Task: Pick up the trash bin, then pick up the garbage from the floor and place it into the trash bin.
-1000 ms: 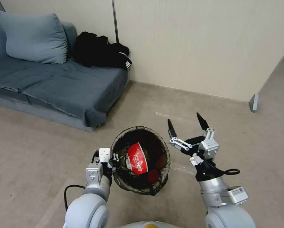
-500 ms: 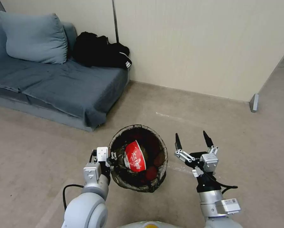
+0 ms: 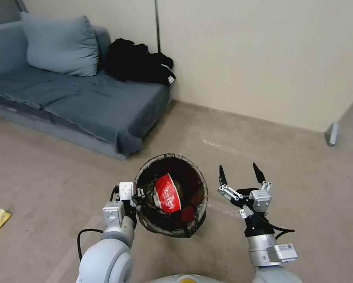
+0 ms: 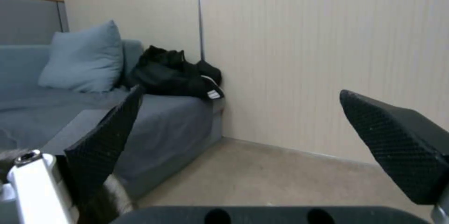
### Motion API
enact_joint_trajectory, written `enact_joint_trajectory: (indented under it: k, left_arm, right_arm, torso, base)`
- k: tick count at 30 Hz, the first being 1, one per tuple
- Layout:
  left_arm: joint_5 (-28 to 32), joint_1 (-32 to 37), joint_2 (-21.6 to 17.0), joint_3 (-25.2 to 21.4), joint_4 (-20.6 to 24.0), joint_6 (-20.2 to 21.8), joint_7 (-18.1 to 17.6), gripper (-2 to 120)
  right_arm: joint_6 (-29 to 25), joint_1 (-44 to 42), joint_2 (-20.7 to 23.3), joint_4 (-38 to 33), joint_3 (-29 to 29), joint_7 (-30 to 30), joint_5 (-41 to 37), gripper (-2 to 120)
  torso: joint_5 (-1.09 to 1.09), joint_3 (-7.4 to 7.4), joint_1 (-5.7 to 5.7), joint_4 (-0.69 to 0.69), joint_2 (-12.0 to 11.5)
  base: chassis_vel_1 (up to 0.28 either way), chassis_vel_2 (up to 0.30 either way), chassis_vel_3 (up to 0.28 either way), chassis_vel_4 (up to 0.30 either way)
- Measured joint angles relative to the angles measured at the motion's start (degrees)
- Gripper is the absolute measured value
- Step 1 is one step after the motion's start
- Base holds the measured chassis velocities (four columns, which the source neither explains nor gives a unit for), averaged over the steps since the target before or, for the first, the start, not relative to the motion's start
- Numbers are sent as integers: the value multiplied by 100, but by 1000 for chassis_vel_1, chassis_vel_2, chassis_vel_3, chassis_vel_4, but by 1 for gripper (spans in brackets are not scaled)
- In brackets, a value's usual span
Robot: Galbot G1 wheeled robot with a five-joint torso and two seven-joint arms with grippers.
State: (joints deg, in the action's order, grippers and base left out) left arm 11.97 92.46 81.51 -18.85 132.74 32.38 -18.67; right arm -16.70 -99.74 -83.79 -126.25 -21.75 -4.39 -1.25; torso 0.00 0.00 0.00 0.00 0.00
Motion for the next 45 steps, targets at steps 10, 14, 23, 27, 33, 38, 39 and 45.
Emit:
enact_joint_trajectory:
  k: [10,14,23,27,33,38,39,45]
  left_arm:
    - [-38,53,16,9,38,0,-5,0]
    - [-44,54,27,8,48,0,-5,0]
    - [-59,64,40,14,58,0,-9,0]
    - [-58,65,37,14,63,0,-7,0]
    - [-57,69,34,13,68,0,-3,0]
    - [-58,70,36,14,68,0,-1,0]
    - [-60,70,37,14,68,0,0,0]
    - [-72,76,45,17,69,0,4,0]
  right_arm:
    - [-43,41,-19,2,29,-117,-52,100]
    - [-47,69,-17,15,22,-93,-40,100]
    - [-42,99,-23,31,26,-81,-9,100]
    - [-37,107,-31,31,25,-80,-6,100]
    - [-23,119,-41,23,26,-80,-4,100]
    - [-11,142,-44,16,29,-76,-4,100]
    - [-7,146,-44,11,30,-76,-4,100]
    - [3,159,-49,-2,37,-71,-5,100]
  torso:
    - [0,0,0,0,0]
    - [-1,0,0,0,0]
    - [-1,0,0,0,0]
    - [0,0,0,-1,0]
    - [0,0,0,0,0]
    - [0,0,0,0,0]
    - [-1,0,0,0,0]
    - [0,0,0,0,0]
  base:
    - [104,99,99,99]
    - [119,121,129,129]
    - [133,132,130,130]
    - [119,114,107,111]
    - [119,125,130,132]
    - [141,121,129,128]
    - [126,110,119,118]
    - [127,118,121,119]
